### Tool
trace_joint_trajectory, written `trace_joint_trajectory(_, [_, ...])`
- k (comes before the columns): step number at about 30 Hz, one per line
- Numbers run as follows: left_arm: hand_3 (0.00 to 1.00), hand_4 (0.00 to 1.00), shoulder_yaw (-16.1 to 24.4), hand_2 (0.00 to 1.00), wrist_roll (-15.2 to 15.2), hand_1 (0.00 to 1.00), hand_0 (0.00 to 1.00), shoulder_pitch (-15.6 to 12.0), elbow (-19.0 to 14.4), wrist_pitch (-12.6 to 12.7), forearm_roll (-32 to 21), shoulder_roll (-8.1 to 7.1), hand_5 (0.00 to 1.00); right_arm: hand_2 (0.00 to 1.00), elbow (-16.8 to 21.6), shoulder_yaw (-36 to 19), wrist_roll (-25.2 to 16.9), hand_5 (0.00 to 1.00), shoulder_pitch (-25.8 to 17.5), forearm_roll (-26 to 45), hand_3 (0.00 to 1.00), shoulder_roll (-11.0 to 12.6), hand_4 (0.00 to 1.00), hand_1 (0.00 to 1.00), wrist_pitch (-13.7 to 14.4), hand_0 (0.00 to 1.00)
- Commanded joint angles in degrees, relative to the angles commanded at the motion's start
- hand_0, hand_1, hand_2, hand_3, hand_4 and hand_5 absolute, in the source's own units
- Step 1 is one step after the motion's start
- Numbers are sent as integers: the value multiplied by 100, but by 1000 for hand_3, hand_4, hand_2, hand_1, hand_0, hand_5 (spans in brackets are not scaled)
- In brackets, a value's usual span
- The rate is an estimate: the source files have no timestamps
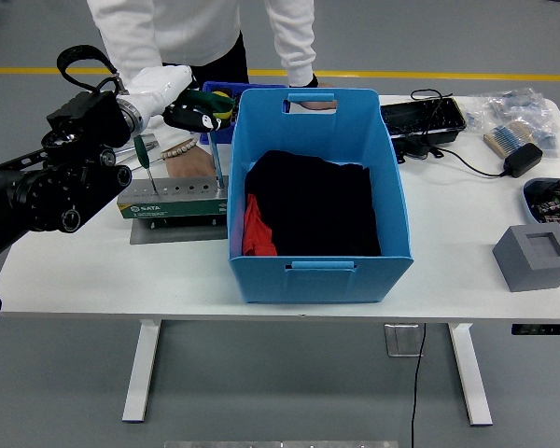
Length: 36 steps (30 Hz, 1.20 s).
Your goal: Lift tool from toolbox,place it in box,lift tool from toolbox,place it in box
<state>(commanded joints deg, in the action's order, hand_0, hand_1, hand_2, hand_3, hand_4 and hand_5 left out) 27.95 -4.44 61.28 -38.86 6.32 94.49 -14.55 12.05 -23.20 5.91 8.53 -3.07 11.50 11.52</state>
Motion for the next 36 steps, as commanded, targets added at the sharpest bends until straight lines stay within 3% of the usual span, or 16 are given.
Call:
trace_joint_trajectory(15, [10,759,-103,2,-86,2,40,414,-54,-236,36,-274,590,711,-5,-39,11,694,-21,-46,566,3,801,641,7,654])
trace_joint_trajectory(26, [10,735,-122,2,-230,2,39,665,-389,-511,108,-451,566,711,0,-93,35,692,-57,-129,566,-13,800,642,25,654])
trace_joint_trajectory(36, [8,719,436,2,-345,2,40,1079,-793,-701,419,-608,548,712,6,-90,22,694,-82,-120,566,-15,799,643,43,653])
